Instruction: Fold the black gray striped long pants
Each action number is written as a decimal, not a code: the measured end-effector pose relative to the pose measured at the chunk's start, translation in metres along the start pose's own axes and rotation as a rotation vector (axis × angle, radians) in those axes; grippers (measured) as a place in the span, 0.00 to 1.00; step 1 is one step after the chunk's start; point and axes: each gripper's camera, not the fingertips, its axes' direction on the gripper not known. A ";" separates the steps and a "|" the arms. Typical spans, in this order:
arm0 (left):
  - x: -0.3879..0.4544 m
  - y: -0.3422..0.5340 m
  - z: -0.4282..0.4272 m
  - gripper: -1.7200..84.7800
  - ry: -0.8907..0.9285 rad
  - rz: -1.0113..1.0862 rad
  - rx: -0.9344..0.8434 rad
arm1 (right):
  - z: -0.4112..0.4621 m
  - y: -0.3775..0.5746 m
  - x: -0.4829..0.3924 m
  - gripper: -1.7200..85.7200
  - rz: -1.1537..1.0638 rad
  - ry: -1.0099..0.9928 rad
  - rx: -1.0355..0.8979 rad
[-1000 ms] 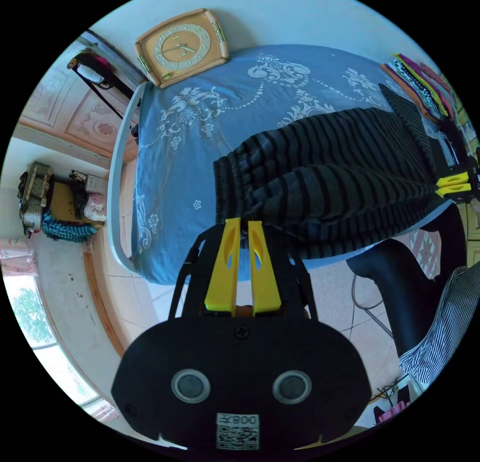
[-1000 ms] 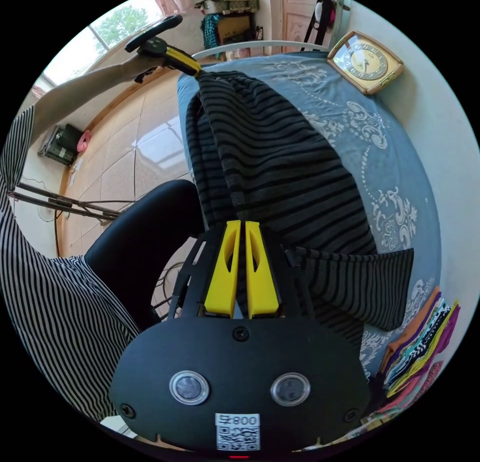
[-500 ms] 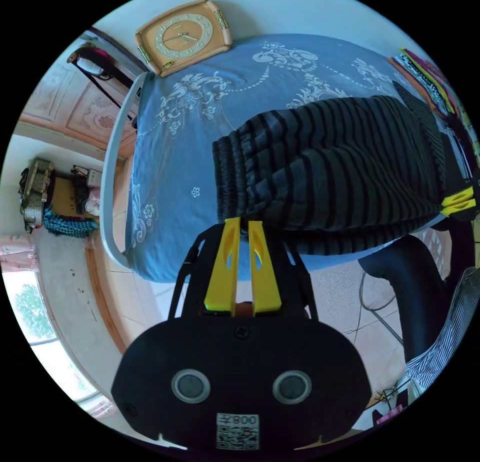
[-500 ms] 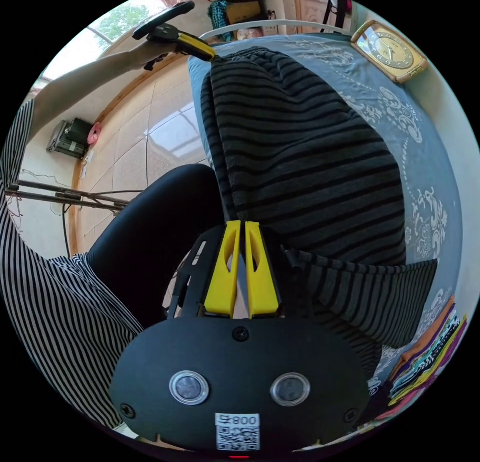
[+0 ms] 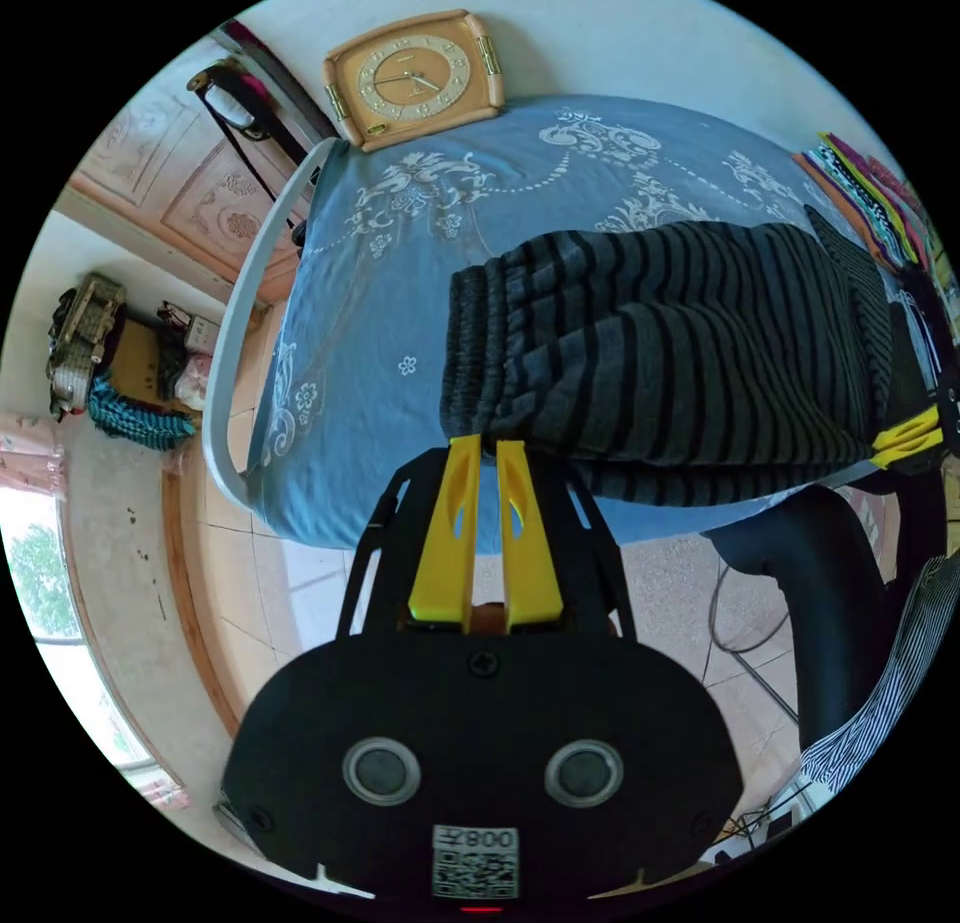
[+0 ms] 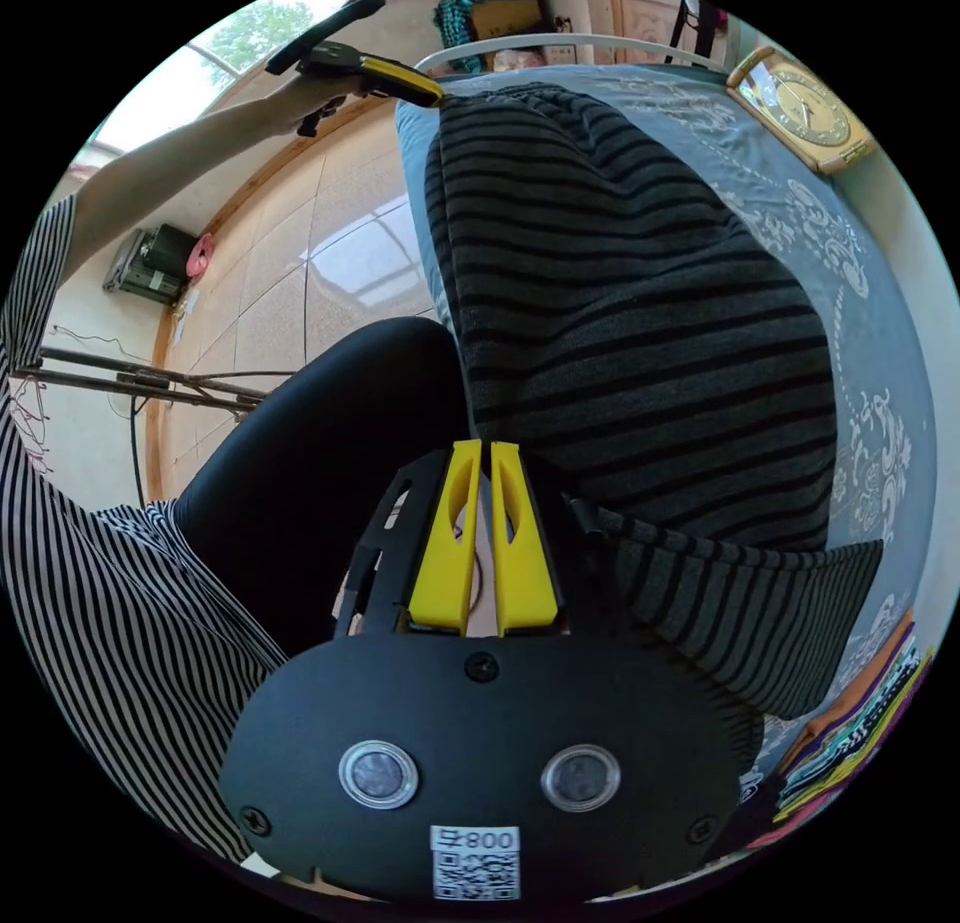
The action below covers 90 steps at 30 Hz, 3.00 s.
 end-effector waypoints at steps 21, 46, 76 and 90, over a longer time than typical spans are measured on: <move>0.057 0.080 0.018 0.02 0.412 -0.371 0.102 | 0.047 0.035 0.049 0.04 0.068 -0.026 0.028; 0.186 0.025 -0.095 0.02 0.445 -0.208 0.092 | 0.059 0.180 0.238 0.02 0.597 -0.068 0.116; 0.350 -0.297 -0.324 0.10 0.825 0.296 0.006 | 0.007 0.292 0.537 0.12 0.991 0.014 0.386; 0.320 -0.348 -0.452 0.09 0.822 0.265 0.027 | 0.057 0.305 0.622 0.13 1.100 0.012 0.238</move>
